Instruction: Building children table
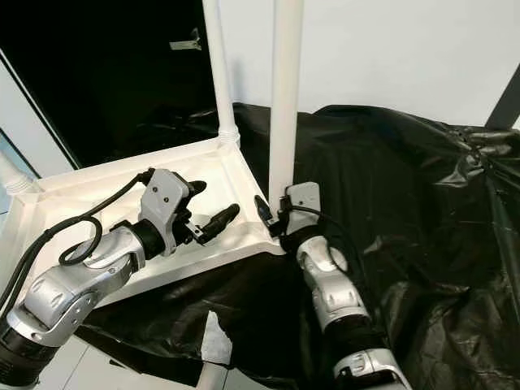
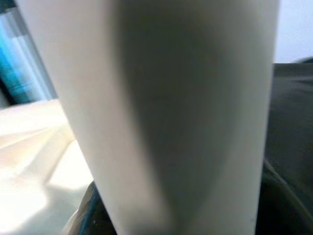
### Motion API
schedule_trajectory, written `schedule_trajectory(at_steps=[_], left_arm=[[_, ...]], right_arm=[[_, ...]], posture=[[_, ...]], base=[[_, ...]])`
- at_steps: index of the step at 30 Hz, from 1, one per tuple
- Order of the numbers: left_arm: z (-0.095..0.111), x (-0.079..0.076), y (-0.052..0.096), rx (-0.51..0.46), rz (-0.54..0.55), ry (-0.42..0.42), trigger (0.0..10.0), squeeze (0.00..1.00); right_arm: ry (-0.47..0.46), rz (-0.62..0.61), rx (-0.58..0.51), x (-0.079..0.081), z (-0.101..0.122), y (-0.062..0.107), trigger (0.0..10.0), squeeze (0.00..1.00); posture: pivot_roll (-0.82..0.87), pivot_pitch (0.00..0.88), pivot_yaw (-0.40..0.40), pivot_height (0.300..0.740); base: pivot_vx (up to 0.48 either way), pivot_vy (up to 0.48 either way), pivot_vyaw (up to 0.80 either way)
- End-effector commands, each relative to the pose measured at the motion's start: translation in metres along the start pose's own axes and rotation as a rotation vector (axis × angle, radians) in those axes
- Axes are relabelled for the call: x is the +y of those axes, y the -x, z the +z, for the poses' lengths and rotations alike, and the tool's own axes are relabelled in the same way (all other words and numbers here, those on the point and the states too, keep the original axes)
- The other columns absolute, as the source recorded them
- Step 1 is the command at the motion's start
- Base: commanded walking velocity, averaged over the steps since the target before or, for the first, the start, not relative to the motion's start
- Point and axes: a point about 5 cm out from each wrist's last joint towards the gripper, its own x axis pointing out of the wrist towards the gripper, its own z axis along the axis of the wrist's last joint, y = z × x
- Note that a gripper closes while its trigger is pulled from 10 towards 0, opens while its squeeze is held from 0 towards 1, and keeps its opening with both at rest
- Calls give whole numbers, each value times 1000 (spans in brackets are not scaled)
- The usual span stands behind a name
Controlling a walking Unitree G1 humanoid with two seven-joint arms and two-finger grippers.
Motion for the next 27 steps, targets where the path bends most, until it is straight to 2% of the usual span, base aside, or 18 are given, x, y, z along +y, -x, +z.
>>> schedule_trajectory(at_steps=[1, 4, 9, 11, 12, 13, 14, 21, 22, 23, 27], left_arm=[[3, -14, 2, -10, -267, -15, 10000, 0], [3, -14, 2, -13, -261, -15, 10000, 0], [2, -15, 2, -13, -259, -14, 10000, 0], [2, -15, 2, -12, -256, -13, 10000, 0], [2, -15, 2, -11, -256, -13, 10000, 0], [1, -15, 2, -10, -256, -12, 10000, 0], [1, -15, 3, -9, -257, -12, 10000, 0], [0, -16, 2, -7, -261, -11, 10000, 0], [0, -16, 2, -6, -263, -12, 10000, 0], [-1, -16, 1, -4, -266, -13, 10000, 0], [0, -16, 0, -4, -267, -14, 10000, 0]], right_arm=[[-43, -113, 103, -2, -21, 8, 10000, 0], [-17, -92, 96, 5, -19, 8, 10000, 0], [-19, -89, 80, 1, -16, 8, 10000, 0], [-47, -87, 65, -1, -15, 9, 10000, 0], [-45, -78, 54, -2, -14, 9, 10000, 659], [-38, -82, 47, -2, -12, 9, 10000, 659], [-27, -78, 25, -3, -9, 9, 10000, 1000], [-47, -10, -59, -8, 6, 11, 10000, 1000], [-37, 25, -69, -10, 8, 11, 10000, 16], [-53, 100, -70, -14, 10, 12, 10000, 0], [-48, 179, -66, -16, 11, 13, 10000, 0]], posture=[[56, 0, 33, 740], [56, 0, 30, 740], [56, 0, 27, 740], [58, 0, 26, 740], [57, 0, 26, 740], [55, 0, 26, 740], [55, 0, 27, 740], [50, 0, 29, 740], [49, 0, 30, 740], [47, 0, 31, 740], [45, 0, 34, 740]], base=[[0, 0, 0], [0, 0, 0], [0, 0, 0], [0, 0, 0], [0, 0, 0], [0, 0, 0], [0, 0, 0], [0, 0, 0], [0, 0, 0], [0, 0, 0], [0, 0, 0]])
